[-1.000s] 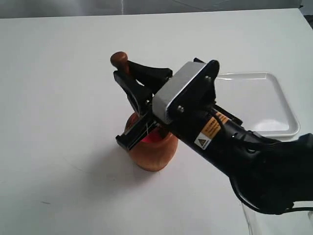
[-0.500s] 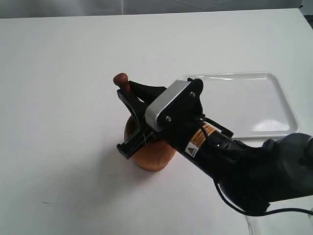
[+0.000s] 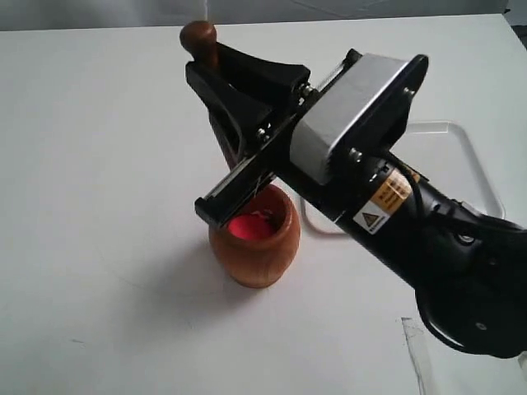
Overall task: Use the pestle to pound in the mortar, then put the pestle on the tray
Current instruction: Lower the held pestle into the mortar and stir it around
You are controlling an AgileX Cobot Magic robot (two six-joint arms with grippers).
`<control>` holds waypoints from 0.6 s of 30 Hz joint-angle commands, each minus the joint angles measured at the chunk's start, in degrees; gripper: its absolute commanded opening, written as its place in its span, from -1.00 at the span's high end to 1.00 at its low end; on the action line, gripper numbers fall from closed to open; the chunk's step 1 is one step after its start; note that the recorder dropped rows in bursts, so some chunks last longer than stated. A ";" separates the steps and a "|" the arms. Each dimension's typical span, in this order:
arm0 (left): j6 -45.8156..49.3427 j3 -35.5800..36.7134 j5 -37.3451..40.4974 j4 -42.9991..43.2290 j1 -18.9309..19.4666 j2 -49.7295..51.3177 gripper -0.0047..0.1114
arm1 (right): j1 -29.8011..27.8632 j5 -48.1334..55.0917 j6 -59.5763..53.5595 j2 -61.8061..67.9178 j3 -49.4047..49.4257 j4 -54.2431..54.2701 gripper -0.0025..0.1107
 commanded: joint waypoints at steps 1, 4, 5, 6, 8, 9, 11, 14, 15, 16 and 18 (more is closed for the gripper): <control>-0.47 0.03 -0.17 -0.42 -0.44 -0.07 0.92 | 0.06 -0.11 0.23 4.57 0.03 -0.23 0.96; -0.47 0.03 -0.17 -0.42 -0.44 -0.07 0.92 | 0.06 -0.11 0.35 9.84 0.03 0.19 0.96; -0.47 0.03 -0.17 -0.42 -0.44 -0.07 0.92 | 0.06 -0.11 0.35 11.83 0.03 0.49 0.96; -0.47 0.03 -0.17 -0.42 -0.44 -0.07 0.92 | 0.06 -0.11 0.35 13.77 0.03 1.19 0.96; -0.47 0.03 -0.17 -0.42 -0.44 -0.07 0.92 | 0.06 -0.11 0.64 16.68 0.03 2.36 0.96; -0.47 0.03 -0.17 -0.42 -0.44 -0.07 0.92 | 0.06 -0.11 1.69 17.95 0.03 2.38 0.96; -0.47 0.03 -0.17 -0.42 -0.44 -0.07 0.92 | 0.06 -0.11 2.25 18.67 0.03 2.38 0.96; -0.47 0.03 -0.17 -0.42 -0.44 -0.07 0.92 | 0.06 -0.11 2.24 16.98 0.03 2.38 0.96; -0.47 0.03 -0.17 -0.42 -0.44 -0.07 0.92 | 0.06 -0.11 2.24 15.82 0.03 2.38 0.96; -0.47 0.03 -0.17 -0.42 -0.44 -0.07 0.92 | 0.06 -0.11 1.84 14.34 0.03 2.38 0.96; -0.47 0.03 -0.17 -0.42 -0.44 -0.07 0.92 | 0.06 -0.11 1.43 11.23 0.03 2.02 0.96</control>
